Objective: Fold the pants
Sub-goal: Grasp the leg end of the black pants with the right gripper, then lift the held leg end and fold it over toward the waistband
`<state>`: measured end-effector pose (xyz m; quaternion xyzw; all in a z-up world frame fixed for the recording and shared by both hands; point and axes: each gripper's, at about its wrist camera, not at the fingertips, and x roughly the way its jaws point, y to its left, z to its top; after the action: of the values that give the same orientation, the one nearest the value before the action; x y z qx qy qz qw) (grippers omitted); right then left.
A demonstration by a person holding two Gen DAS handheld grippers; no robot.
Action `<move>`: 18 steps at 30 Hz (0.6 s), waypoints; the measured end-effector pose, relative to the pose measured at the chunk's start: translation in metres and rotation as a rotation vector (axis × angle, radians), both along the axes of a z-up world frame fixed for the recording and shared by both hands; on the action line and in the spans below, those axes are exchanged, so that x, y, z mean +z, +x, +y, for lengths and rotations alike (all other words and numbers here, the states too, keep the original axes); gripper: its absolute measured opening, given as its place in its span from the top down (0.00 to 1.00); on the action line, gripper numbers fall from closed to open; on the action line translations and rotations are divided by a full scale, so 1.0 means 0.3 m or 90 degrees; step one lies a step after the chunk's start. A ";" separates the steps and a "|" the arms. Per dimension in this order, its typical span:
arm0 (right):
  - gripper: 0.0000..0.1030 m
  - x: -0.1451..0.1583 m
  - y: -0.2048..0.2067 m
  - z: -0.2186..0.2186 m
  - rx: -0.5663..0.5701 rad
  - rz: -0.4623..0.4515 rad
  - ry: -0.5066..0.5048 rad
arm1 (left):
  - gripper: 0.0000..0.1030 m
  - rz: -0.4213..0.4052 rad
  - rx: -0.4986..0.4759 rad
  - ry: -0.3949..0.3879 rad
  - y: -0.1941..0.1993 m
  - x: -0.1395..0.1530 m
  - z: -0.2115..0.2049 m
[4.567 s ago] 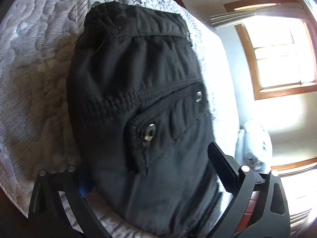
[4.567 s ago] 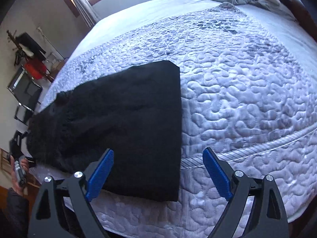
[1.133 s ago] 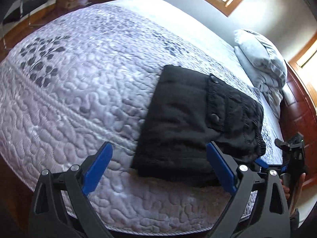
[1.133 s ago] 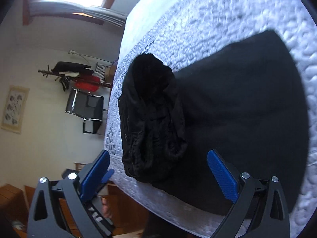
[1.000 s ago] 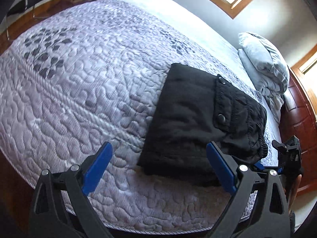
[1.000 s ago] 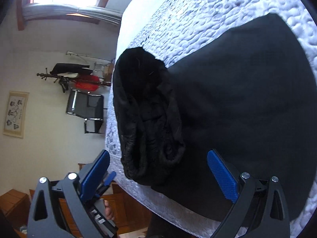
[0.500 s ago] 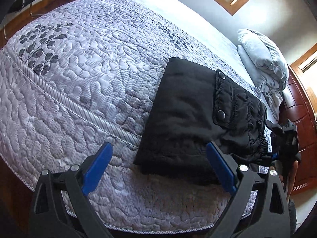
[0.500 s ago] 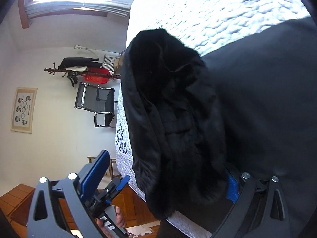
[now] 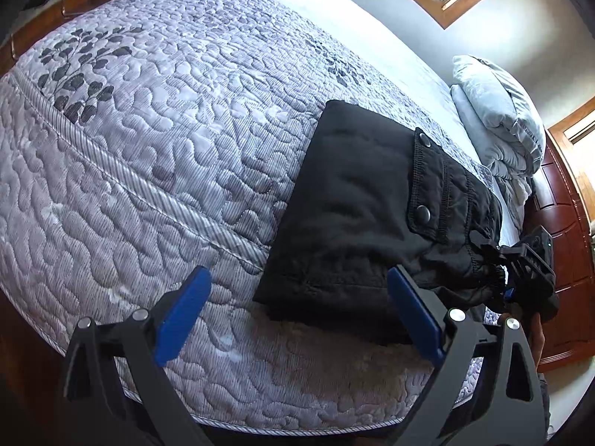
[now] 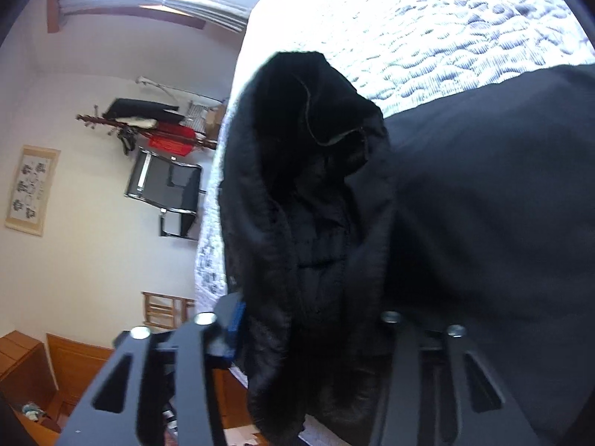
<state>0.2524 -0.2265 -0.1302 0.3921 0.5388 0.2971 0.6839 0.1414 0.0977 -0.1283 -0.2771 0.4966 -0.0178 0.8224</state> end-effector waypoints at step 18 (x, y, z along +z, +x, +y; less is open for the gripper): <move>0.77 0.279 -0.029 0.017 0.053 -0.081 0.060 | 0.07 -0.003 0.031 -0.024 -0.037 0.031 0.025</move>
<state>0.2437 -0.2215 -0.0464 0.3816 0.4953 0.3744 0.6847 0.1302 0.1050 -0.1191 -0.3042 0.4873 -0.0077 0.8185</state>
